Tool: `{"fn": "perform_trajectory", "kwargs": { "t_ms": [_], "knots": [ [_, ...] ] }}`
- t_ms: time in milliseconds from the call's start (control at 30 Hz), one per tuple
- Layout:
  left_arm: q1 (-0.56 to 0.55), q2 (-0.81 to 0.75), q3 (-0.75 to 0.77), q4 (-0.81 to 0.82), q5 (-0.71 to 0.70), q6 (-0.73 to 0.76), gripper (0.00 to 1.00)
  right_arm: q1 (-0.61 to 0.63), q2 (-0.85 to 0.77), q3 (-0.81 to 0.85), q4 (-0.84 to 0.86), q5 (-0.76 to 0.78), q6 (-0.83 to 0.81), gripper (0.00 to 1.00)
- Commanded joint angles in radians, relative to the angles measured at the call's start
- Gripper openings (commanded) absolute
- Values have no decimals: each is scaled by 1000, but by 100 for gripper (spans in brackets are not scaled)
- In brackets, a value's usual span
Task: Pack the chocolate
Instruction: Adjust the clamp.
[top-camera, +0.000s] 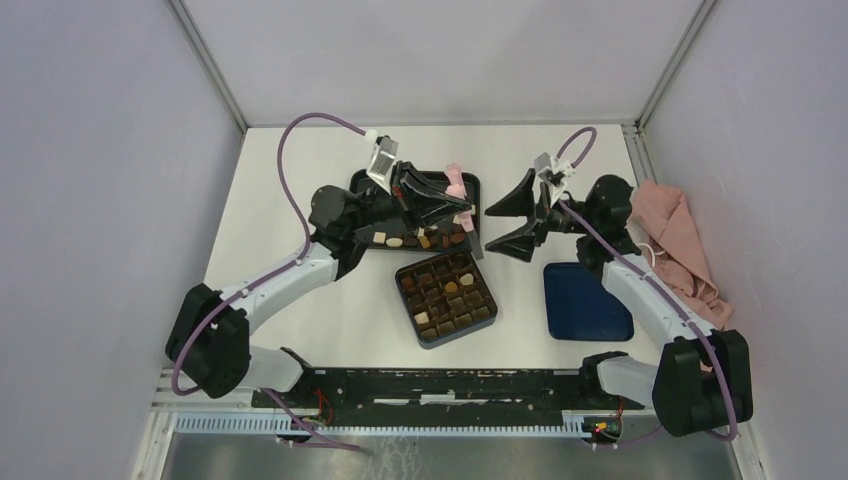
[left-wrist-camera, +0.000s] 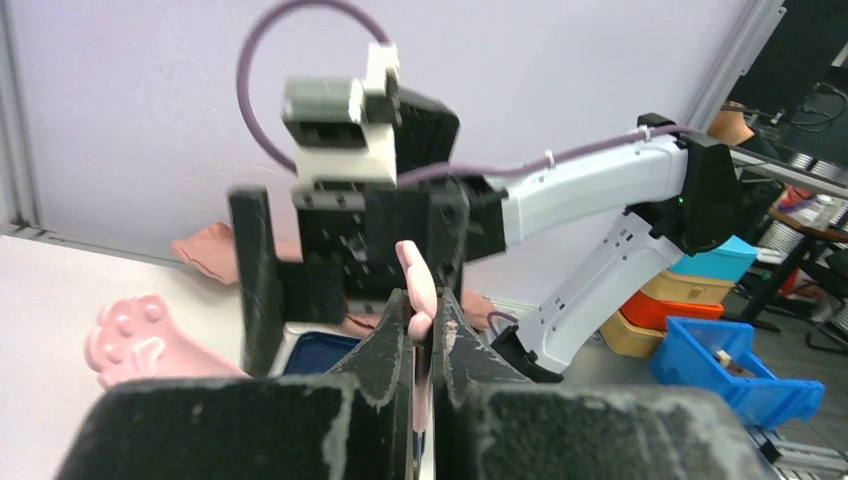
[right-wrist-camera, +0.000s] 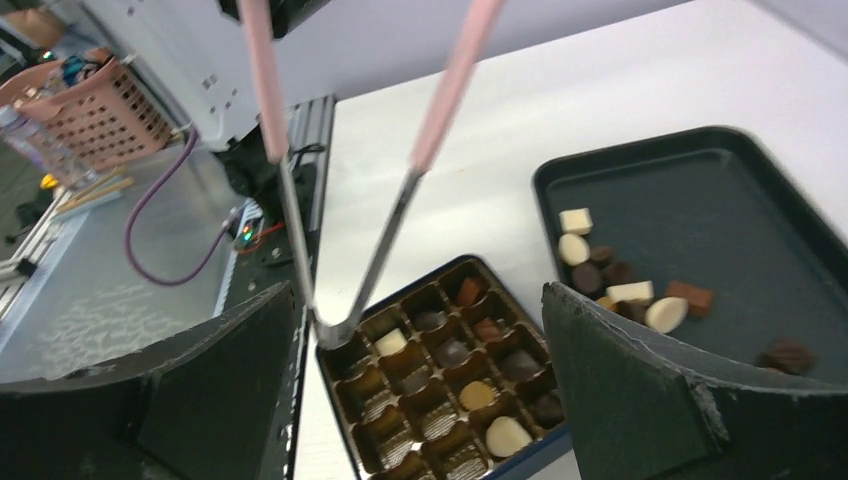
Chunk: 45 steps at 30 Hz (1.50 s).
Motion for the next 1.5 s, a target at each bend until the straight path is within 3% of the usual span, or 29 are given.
{"fn": "perform_trajectory", "kwargs": {
  "t_ms": [0,67,133,267,400,500,567,700,833,1033,1233,1467],
  "knots": [
    [2,13,-21,155,-113,18,2,59,-14,-121,427,22,242,98],
    [2,33,-22,213,-137,-2,2,73,4,-156,615,64,381,98],
    [2,43,-21,237,-159,-12,2,88,21,-155,672,98,444,98],
    [2,52,-16,263,-170,-31,2,121,41,-114,615,142,436,98],
    [2,84,-16,402,-167,-143,2,170,65,-50,418,196,296,98],
    [2,98,-27,494,-191,-208,2,177,91,-21,409,217,320,98],
    [2,108,-34,549,-204,-240,2,178,120,-9,503,206,445,98],
    [2,131,-49,614,-229,-274,2,180,181,-9,874,207,780,95],
    [1,143,-60,637,-250,-279,2,180,215,12,1034,210,938,91],
    [2,160,-79,674,-294,-284,2,191,209,17,1002,224,909,89],
    [2,162,-82,699,-321,-283,2,206,173,19,748,209,698,87],
    [1,161,-86,715,-327,-278,2,205,152,0,751,215,693,83]
  ]
}}
